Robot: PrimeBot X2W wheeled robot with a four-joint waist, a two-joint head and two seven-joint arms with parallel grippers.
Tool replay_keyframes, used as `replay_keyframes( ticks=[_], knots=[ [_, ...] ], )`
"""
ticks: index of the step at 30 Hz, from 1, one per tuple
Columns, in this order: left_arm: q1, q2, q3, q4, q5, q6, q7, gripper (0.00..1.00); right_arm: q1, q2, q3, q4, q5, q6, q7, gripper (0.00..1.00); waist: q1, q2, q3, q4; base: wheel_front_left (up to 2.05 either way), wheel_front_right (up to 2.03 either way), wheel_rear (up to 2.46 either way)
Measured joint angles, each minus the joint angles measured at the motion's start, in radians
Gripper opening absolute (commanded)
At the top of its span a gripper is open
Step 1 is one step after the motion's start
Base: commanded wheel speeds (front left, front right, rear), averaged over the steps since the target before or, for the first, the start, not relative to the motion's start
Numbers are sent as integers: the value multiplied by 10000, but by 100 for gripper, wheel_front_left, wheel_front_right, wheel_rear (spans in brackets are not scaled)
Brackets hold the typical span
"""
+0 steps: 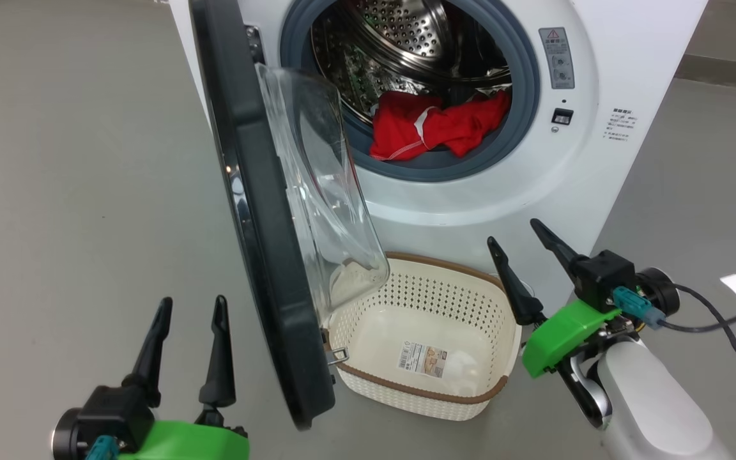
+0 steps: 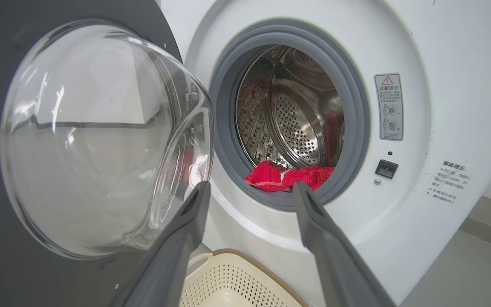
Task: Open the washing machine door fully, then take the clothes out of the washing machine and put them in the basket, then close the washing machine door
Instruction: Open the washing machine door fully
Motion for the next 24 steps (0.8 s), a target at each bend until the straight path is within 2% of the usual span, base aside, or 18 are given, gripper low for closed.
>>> replay_keyframes(
  ticks=[4, 10, 24],
  knots=[
    [73, 2, -46, -94, 0, 82, 0, 100, 590, 27, -290, -911, -190, 0, 0, 100, 0, 0, -37, 6, 0, 0, 0],
    [75, 6, -40, -94, -2, 82, 0, 100, 1242, 58, -466, -1574, -155, 0, 0, 100, 0, 0, -80, 12, 0, 0, 0],
    [114, 21, -138, -96, -2, 178, 0, 100, 2057, 69, -575, -2309, -146, 0, 0, 100, 0, 0, -87, -13, 0, 0, 0]
  ],
)
